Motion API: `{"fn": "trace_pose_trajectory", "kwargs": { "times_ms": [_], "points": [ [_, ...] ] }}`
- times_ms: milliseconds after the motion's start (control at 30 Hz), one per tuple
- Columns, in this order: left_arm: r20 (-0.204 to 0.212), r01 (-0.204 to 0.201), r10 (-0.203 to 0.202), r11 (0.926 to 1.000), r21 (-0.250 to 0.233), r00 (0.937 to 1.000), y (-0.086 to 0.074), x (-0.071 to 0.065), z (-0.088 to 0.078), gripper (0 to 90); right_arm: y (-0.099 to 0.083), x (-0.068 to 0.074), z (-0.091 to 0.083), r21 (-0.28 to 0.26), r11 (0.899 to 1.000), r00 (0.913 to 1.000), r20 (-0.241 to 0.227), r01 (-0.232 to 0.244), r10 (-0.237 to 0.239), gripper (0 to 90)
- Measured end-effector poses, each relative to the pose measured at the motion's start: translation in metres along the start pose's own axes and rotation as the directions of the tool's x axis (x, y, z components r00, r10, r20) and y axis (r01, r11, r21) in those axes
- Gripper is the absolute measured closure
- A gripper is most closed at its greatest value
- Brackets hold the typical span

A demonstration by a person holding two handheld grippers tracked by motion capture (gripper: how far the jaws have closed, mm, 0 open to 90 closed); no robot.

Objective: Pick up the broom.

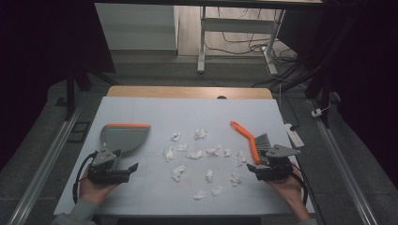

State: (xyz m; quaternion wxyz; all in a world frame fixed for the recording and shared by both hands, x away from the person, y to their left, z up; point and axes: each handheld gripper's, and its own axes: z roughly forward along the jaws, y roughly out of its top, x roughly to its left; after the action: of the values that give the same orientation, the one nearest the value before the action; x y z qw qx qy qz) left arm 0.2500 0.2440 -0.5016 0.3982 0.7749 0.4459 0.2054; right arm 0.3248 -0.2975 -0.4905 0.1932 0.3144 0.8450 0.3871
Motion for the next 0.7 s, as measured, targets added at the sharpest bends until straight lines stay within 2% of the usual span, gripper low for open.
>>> {"fn": "trace_pose_trajectory", "kwargs": {
  "times_ms": [300,433,600,700],
  "points": [
    [-0.003,-0.012,0.012,0.9999,0.006,0.9999,0.0,-0.002,0.002,15.1,0.001,0.0,-0.001,0.013,1.0,0.9999,0.009,0.01,-0.01,22.4],
    [-0.005,-0.017,0.017,0.9998,-0.006,0.9998,0.002,-0.002,0.001,15.1,0.005,0.0,-0.002,0.025,1.0,0.9999,0.007,0.007,-0.007,23.8],
    [-0.011,-0.038,0.038,0.9993,-0.009,0.9992,0.002,-0.003,0.001,15.1,0.017,-0.002,-0.003,0.058,0.998,0.9998,0.017,0.008,-0.009,24.6],
    [-0.011,-0.038,0.038,0.9993,-0.003,0.9992,0.002,-0.002,0.002,15.1,0.031,-0.007,-0.001,0.084,0.996,0.9996,0.025,-0.012,0.01,24.8]
  ]
}}
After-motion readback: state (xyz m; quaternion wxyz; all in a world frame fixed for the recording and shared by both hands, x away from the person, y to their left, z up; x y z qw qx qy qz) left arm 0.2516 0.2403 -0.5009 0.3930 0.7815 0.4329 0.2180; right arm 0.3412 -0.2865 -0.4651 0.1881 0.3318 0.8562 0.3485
